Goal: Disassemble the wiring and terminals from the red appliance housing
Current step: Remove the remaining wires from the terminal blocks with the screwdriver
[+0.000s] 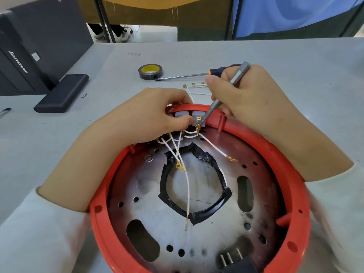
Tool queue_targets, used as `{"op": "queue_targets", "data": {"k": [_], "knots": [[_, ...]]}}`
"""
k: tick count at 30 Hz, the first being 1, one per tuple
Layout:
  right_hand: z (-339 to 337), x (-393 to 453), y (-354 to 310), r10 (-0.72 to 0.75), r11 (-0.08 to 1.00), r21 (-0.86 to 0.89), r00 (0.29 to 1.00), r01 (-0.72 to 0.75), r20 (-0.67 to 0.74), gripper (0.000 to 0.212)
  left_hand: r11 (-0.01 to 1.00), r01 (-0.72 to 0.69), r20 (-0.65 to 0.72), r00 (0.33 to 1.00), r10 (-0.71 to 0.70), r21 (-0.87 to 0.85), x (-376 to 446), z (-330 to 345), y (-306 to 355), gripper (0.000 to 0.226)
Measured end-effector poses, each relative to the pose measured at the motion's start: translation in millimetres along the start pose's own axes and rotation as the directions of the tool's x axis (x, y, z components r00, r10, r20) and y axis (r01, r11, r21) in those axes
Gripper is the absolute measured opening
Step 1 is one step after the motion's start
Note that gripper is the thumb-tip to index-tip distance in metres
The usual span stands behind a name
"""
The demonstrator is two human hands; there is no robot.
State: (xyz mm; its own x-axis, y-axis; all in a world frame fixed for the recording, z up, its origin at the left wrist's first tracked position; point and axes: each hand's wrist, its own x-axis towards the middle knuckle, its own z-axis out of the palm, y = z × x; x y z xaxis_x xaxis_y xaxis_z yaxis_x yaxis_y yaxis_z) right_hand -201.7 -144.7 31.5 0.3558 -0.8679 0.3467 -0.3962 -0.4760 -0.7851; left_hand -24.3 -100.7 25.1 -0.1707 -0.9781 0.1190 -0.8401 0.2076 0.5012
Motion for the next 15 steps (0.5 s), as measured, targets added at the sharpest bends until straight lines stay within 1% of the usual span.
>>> {"op": "queue_targets", "data": {"k": [4,8,12,13,15], "knots": [[0.3,3.2,2.2,0.068,0.993,0.091,0.997,-0.072,0.04,0.04,1.0,-0.003,-0.002,1.0,0.003,0.005,0.8,1.1,0.4,0.015],[-0.9,5.7,2.2,0.097,0.99,0.102,0.993,-0.103,0.062,0.046,1.0,-0.002,0.001,1.0,0.002,0.005,1.3,1.2,0.5,0.013],[1.9,5.2,1.2,0.069,0.998,-0.01,0.993,-0.068,0.095,0.05,1.0,-0.002,-0.001,1.0,0.002,0.003,1.2,0.8,0.5,0.01],[2.1,4.4,1.0,0.055,0.998,-0.018,0.995,-0.054,0.085,0.049,1.0,-0.002,-0.001,1.0,0.002,0.003,1.1,0.8,0.4,0.011],[0.5,3.1,2.3,0.039,0.998,0.04,0.998,-0.04,0.039,0.045,1.0,0.004,0.001,1.0,-0.004,0.0,1.0,1.1,0.4,0.011]]}}
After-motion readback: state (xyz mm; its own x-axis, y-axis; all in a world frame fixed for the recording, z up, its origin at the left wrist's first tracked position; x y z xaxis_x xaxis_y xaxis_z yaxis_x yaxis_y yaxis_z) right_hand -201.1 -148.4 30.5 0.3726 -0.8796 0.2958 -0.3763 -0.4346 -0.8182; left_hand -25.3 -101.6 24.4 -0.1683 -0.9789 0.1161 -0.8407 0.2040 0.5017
